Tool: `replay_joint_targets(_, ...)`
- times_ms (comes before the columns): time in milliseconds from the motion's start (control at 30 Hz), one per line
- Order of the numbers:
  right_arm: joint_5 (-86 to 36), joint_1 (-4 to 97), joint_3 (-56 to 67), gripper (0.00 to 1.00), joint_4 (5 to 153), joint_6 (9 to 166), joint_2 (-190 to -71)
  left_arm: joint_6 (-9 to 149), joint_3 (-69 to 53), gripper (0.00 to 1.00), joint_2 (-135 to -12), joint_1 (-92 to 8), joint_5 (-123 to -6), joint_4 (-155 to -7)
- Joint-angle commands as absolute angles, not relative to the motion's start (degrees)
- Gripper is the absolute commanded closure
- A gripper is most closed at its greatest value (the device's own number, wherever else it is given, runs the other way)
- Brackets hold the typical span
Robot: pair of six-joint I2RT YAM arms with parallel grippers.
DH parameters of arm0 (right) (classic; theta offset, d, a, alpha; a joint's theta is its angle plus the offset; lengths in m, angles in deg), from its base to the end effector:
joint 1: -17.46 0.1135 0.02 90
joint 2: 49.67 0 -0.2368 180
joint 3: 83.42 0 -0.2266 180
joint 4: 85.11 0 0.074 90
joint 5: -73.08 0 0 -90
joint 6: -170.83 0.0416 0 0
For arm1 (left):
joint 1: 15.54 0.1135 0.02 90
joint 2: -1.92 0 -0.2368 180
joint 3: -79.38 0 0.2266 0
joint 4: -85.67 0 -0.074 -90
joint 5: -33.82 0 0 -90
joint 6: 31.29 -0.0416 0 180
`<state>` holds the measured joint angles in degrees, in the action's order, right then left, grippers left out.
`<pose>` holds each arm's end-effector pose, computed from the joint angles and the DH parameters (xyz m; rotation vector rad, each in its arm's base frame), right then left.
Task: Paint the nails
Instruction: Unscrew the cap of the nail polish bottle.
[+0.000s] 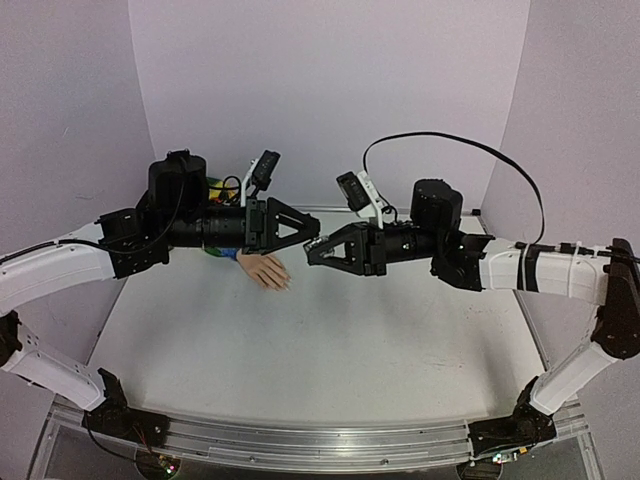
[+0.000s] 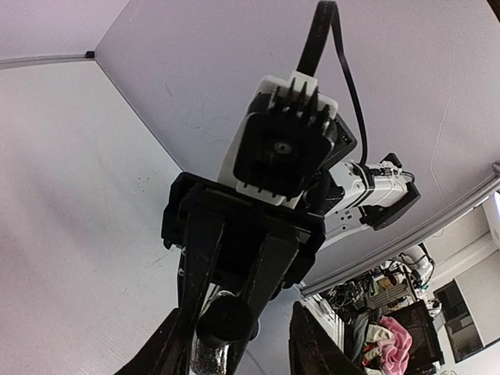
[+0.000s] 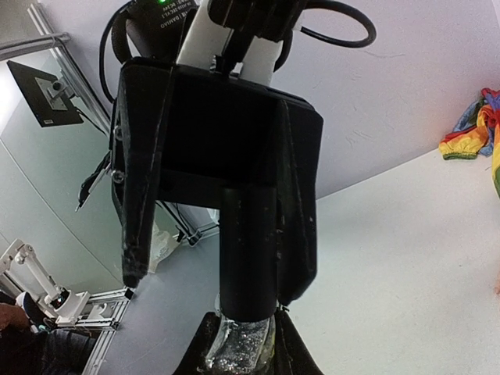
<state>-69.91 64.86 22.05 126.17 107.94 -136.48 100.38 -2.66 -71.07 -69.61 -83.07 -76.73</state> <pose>0.1934 0.2594 0.3340 -1.1240 1.1203 1.6201 0.1516 -0.2413 0.3591 0.6132 1.9064 -1.5669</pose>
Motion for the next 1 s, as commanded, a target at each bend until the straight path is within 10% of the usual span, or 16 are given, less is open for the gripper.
replay_joint_targets(0,-71.27,65.22,20.03,1.00,130.97,107.70,-136.46,98.79,-6.46,0.60,-70.92,-69.77,-82.85,-80.38)
replay_joint_targets(300,-57.07,66.32,21.61,1.00,124.78,98.65,-134.92,99.05,-6.20,1.00,-72.88,-69.77,-77.51,-79.35)
replay_joint_targets(467,3.75,78.55,26.75,1.00,127.30,74.56,-135.59,100.41,-10.04,1.00,-73.38,-70.87,-57.51,-65.03)
replay_joint_targets(667,-5.85,78.49,22.11,1.00,128.51,74.63,-140.42,101.15,-14.84,1.00,-76.67,-70.92,-58.14,-59.63)
replay_joint_targets(967,-47.93,72.29,22.39,1.00,122.81,87.95,-133.77,98.77,-7.35,0.33,-65.84,-70.83,-65.32,-62.42)
